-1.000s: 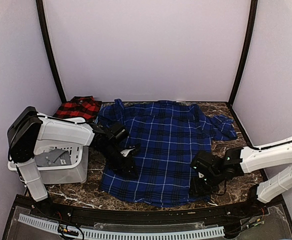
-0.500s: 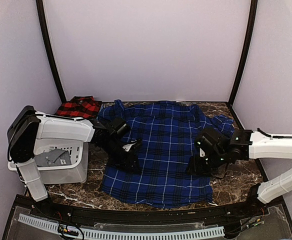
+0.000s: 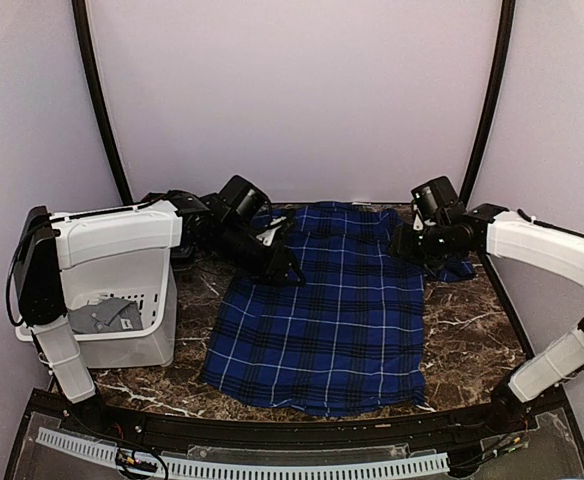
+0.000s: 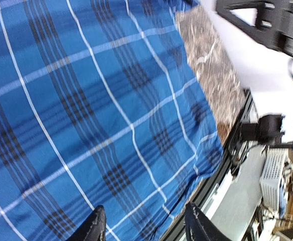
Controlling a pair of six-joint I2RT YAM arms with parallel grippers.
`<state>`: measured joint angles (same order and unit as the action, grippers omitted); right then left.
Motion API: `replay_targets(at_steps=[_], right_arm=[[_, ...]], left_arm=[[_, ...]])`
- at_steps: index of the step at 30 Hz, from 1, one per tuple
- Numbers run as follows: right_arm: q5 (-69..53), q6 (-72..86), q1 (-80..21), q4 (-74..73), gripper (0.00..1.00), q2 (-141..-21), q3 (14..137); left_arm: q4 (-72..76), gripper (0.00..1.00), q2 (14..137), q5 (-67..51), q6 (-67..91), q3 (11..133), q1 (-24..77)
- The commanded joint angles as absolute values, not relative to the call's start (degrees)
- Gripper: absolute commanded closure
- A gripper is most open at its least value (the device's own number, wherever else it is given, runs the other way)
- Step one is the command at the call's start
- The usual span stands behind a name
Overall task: Fold and stack the long sleeve shirts
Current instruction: Pick up the sleeve from the corner of the board.
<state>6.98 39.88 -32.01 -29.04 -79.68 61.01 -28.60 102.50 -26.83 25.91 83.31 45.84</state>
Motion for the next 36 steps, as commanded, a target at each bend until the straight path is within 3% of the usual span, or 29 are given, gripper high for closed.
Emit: replay_targets(at_steps=[1,19,29,36], right_arm=[[6.67,32.39,-25.43,-21.13,0.47,-86.65,66.47],[10.62,25.14,-3.52,-15.71,0.46,-109.67,78.22],[-2.76,29.61,7.85,-9.9,0.39,-112.84,76.29],[-10.54,33.14,10.61,-6.24,0.4,-116.88,76.99]], left_arm=[[-28.62,0.47,101.96,-24.63,27.72,87.02,43.62],[-26.49,0.47,104.68,-26.36,30.27,91.23,38.95],[-26.69,0.46,106.44,-27.17,30.54,92.58,38.74],[-27.69,0.47,107.91,-27.27,30.7,94.97,38.75]])
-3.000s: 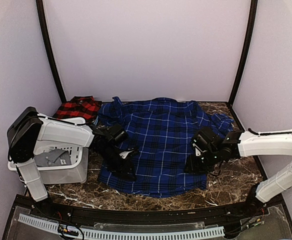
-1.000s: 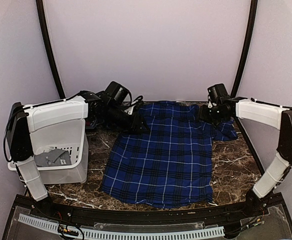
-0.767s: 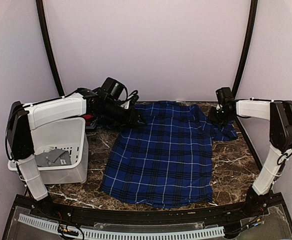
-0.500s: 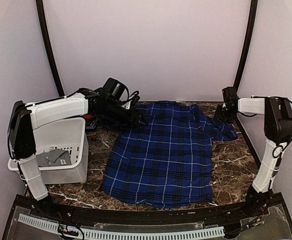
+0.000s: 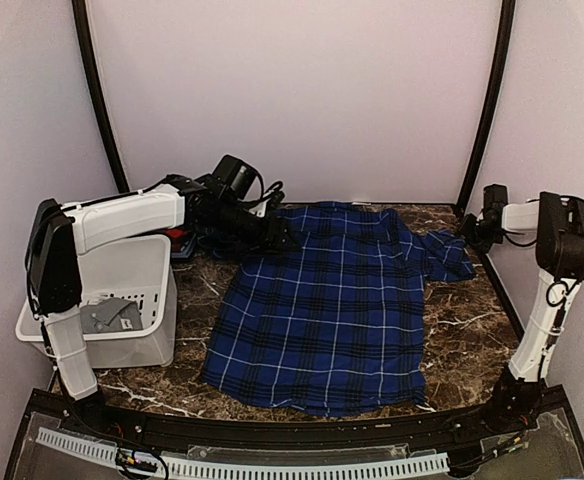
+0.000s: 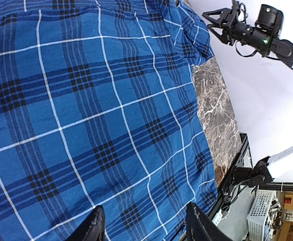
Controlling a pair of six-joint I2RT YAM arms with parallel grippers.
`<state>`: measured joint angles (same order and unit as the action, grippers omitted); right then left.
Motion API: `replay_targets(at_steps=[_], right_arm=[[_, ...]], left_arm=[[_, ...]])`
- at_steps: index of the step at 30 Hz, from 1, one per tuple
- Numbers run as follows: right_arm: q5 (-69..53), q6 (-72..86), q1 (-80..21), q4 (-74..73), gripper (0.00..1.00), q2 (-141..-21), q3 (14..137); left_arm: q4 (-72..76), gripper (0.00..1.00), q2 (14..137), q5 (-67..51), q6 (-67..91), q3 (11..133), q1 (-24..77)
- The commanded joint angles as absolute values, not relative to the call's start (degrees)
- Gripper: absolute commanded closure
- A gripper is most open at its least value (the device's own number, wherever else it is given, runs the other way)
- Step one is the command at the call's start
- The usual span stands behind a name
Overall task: Fold and stack the long sleeve shirts
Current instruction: Pick up the sleeve from the corner of the board, then place the sleeve at the center of the board.
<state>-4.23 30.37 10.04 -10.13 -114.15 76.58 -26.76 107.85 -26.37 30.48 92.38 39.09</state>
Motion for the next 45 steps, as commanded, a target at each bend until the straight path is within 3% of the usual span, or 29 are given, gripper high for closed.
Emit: replay_targets(at_steps=[1,6,13,21,33,45], right_arm=[[-11.31,33.63,10.84,-6.0,0.4,-117.27,77.16],[-14.06,35.85,11.49,-2.43,0.44,-118.44,76.23],[-14.07,36.46,11.75,-0.76,0.62,-119.3,76.79],[-18.41,34.84,12.14,3.41,1.0,-117.76,77.38],[-21.53,33.4,7.5,6.05,1.0,-102.42,70.62],[-18.16,35.45,-7.44,8.19,1.0,-87.59,60.09]], left_arm=[[-27.86,0.47,108.06,-27.26,30.73,95.35,38.76],[-27.94,0.47,108.5,-26.85,31.25,95.92,38.69],[-27.71,0.47,108.95,-26.33,31.93,96.3,38.74],[-26.0,0.47,109.33,-27.13,33.57,96.46,38.59],[-20.21,0.47,109.8,-30.04,37.77,95.68,38.31],[-14.25,0.46,107.66,-31.33,41.28,88.64,38.23]])
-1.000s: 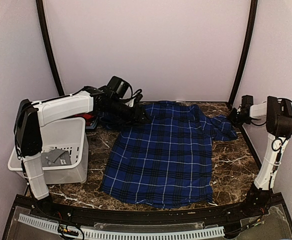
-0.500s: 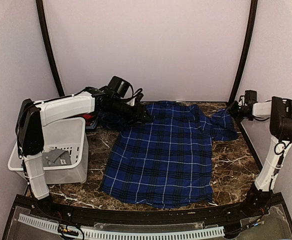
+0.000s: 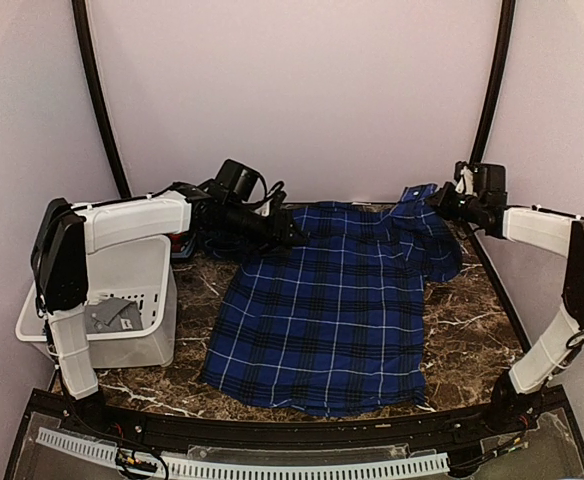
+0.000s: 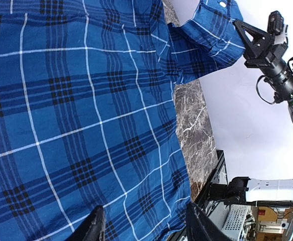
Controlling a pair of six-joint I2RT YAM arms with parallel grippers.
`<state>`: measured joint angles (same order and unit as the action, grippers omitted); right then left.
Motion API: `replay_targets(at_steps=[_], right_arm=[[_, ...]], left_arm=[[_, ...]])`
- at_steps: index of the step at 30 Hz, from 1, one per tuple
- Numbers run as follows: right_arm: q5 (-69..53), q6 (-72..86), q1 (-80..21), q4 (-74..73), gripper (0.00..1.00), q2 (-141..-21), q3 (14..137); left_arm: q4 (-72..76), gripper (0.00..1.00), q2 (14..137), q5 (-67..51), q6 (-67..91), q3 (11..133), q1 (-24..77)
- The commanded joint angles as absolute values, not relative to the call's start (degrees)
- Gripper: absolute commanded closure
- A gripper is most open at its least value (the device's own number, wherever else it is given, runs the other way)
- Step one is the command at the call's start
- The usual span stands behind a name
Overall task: Fold and stack the long sleeve shirts
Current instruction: Place the sleeve at the center of the board.
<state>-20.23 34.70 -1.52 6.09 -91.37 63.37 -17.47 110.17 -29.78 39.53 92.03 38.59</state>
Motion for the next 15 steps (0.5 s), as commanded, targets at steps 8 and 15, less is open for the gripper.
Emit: replay_targets(at_steps=[8,15], right_arm=[[-10.64,38.08,-23.87,14.85,1.0,-87.25,53.04],[-12.68,37.62,-30.87,21.09,0.94,-94.49,50.23]], left_arm=[[-5.67,0.46,105.34,-33.12,45.06,79.93,38.14],[2.3,0.44,104.73,-34.12,48.51,72.52,38.14]])
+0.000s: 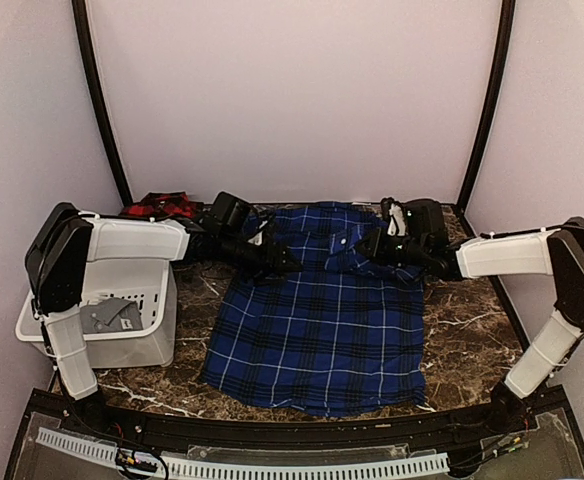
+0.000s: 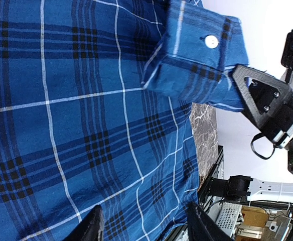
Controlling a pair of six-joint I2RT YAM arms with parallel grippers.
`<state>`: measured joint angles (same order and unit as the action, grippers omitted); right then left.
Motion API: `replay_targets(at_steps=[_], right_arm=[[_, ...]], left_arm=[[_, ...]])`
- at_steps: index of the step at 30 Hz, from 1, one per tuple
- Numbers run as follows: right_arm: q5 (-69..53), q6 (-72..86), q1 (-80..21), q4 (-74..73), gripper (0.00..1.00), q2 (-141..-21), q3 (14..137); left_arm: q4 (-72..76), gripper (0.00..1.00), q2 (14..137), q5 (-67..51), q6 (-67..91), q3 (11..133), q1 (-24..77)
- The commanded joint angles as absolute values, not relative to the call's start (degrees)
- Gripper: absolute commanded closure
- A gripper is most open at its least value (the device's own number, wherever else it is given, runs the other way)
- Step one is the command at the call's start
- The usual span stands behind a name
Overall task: Fold and stack the long sleeve shirts
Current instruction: Place the sleeve at the center of the board.
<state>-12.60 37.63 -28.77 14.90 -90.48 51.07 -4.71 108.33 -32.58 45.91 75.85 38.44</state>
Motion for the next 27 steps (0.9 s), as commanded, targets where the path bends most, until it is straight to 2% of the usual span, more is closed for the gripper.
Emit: replay_targets(at_steps=[1,6,8,14,20,27], right_arm=[[-13.29,37.41,-31.46,21.48,0.89,-95.1,50.22],[-14.91,34.79,-33.71,20.53,0.64,-95.15,49.92],[-15.43,33.99,-33.79,19.94,0.59,-95.18,49.86],[-15.11,31.67,-33.76,15.03,0.55,-96.75,52.45],[-8.37,31.36,-31.01,6.57,0.52,-95.64,55.35],[-16.35,32.06,-22.2,3.86,0.46,-98.53,58.15]], left_arm=[[3.59,0.44,104.89,-34.33,48.82,71.57,38.14],[6.99,0.42,105.21,-34.34,50.58,69.08,38.14],[7.99,0.41,105.72,-34.7,51.15,68.54,38.19],[10.85,0.41,107.52,-35.68,53.15,68.22,38.71],[15.11,0.41,109.58,-35.28,58.1,68.61,38.93],[15.27,0.41,111.22,-33.02,60.53,70.76,39.59]])
